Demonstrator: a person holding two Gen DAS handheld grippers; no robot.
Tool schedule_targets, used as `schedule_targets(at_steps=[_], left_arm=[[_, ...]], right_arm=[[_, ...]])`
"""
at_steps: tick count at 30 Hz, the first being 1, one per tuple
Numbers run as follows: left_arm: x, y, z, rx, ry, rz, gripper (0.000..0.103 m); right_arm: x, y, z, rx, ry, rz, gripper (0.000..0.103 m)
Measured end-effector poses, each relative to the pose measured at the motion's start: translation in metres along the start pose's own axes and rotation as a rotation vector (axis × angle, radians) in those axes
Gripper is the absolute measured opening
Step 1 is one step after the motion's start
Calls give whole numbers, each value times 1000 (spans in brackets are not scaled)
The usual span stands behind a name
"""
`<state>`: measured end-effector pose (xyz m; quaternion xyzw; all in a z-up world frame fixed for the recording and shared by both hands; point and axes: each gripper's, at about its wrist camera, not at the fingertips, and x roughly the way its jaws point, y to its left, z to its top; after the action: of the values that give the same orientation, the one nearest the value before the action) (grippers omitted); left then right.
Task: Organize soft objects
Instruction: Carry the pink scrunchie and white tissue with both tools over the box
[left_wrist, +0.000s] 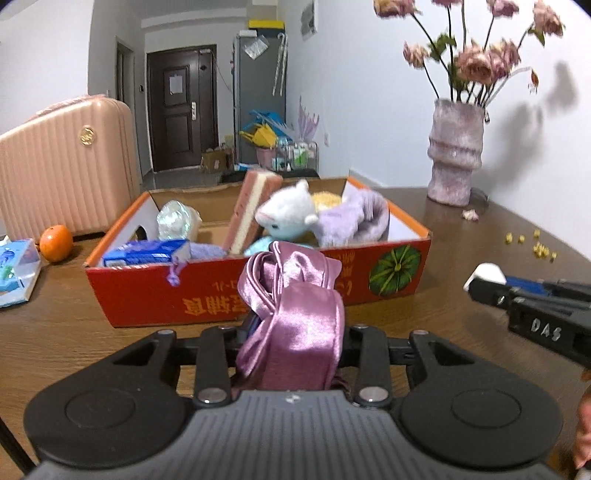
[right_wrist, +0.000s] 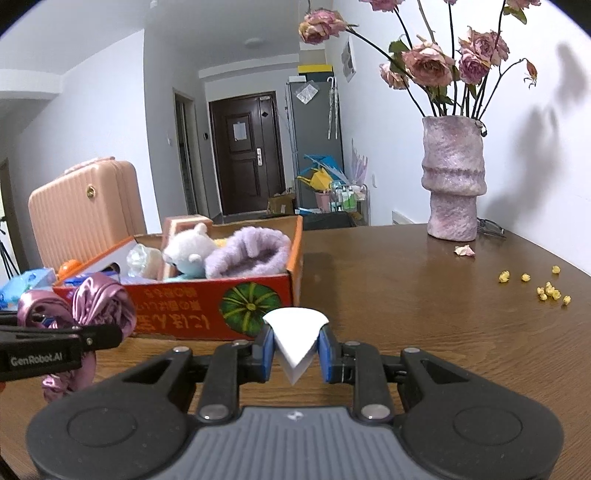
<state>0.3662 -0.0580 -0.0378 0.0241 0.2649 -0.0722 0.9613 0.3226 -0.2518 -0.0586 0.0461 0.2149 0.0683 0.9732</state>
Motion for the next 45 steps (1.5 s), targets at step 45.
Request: schedule_targets(at_steps=[45], left_arm=[[-5,105,68,-197,-196,74,36]], right_arm=[[74,107,52,-62,-139,128,25]])
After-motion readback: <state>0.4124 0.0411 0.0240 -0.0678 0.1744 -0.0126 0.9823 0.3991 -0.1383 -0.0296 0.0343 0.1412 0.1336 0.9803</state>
